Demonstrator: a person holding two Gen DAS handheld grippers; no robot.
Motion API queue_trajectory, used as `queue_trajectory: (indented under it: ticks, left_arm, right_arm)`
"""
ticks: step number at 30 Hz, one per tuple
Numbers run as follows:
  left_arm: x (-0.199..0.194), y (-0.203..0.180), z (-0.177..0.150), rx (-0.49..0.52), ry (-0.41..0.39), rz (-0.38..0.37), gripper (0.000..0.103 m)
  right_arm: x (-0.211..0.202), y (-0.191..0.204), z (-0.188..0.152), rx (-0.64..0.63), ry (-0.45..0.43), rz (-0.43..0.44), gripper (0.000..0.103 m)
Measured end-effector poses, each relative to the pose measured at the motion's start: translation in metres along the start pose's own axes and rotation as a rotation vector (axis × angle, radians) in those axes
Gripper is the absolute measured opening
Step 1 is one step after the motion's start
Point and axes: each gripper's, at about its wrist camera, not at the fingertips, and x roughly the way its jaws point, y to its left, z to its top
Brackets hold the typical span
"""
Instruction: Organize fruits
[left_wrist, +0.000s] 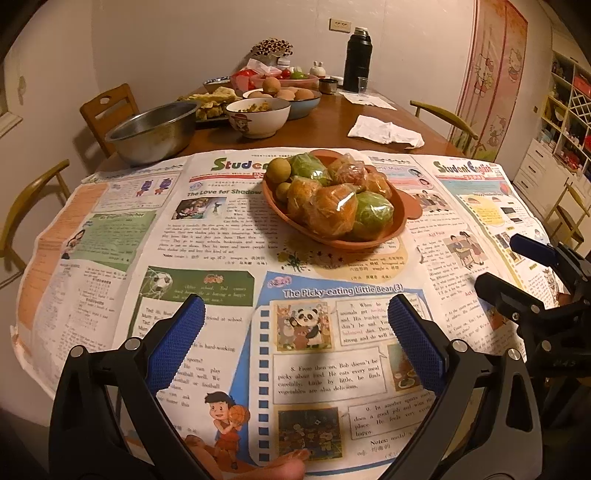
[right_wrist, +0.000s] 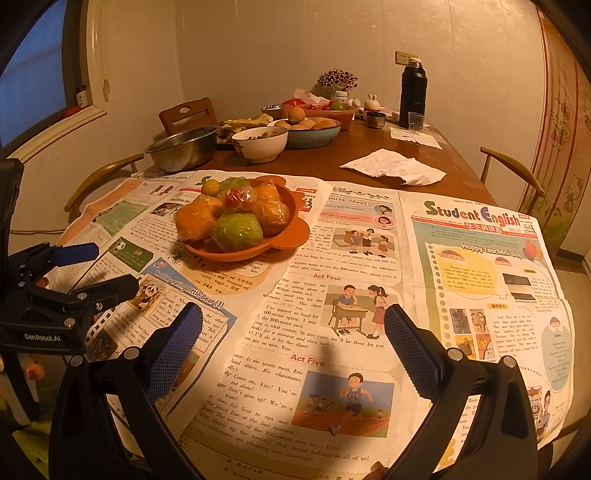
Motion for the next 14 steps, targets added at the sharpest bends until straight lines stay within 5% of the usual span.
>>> queue_trajectory:
  ticks: [6, 14]
  left_arm:
    - [-0.005, 0.019, 0.025, -0.04, -0.036, -0.002, 0.093]
    - [0.019, 0.088, 0.078, -0.136, -0.055, 0.214, 0.093]
  right_arm:
    - [0.007, -0.013, 0.011, 0.015, 0.001, -0.016, 0.098]
    - [0.033, -0.058, 0.062, 0.055, -0.003, -0.128, 0.098]
